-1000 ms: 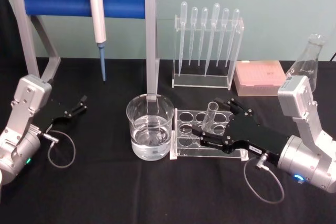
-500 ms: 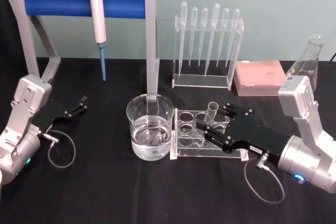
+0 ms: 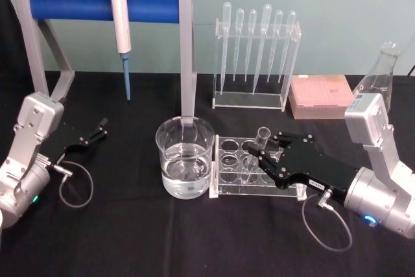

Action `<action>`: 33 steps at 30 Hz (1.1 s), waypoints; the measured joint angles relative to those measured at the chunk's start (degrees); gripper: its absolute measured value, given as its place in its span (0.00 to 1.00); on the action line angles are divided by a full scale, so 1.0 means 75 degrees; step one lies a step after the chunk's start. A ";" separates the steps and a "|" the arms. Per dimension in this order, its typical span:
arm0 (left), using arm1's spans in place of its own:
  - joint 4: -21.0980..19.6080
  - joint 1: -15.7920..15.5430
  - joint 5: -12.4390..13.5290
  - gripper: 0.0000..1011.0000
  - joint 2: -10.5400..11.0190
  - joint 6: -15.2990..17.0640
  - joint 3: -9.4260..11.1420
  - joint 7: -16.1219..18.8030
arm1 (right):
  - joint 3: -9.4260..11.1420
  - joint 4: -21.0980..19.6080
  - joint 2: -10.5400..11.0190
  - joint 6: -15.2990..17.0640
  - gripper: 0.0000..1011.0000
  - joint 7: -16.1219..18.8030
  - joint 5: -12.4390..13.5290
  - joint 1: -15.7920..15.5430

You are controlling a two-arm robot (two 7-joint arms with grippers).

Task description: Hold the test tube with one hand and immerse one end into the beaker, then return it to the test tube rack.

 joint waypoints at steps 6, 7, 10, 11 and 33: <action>0.0000 0.0000 0.0000 0.99 0.0000 0.0000 0.0000 0.0000 | -0.0001 0.0000 0.0000 0.0001 0.24 0.0000 0.0000 0.0000; 0.0000 0.0000 0.0000 0.99 0.0000 0.0000 0.0000 -0.0001 | -0.0002 0.0000 0.0000 0.0002 0.24 0.0000 0.0000 0.0000; 0.0000 0.0000 0.0000 0.99 0.0000 0.0000 0.0000 0.0000 | -0.0002 0.0015 0.0001 0.0006 0.24 0.0008 -0.0001 0.0020; 0.0000 0.0000 0.0000 0.99 0.0000 0.0000 0.0000 0.0000 | 0.0000 0.0030 0.0003 0.0019 0.24 0.0024 -0.0003 0.0045; 0.0000 0.0000 0.0000 0.99 0.0000 0.0000 0.0000 0.0000 | 0.0106 -0.0406 0.0448 0.1349 0.24 0.0593 0.1045 0.1211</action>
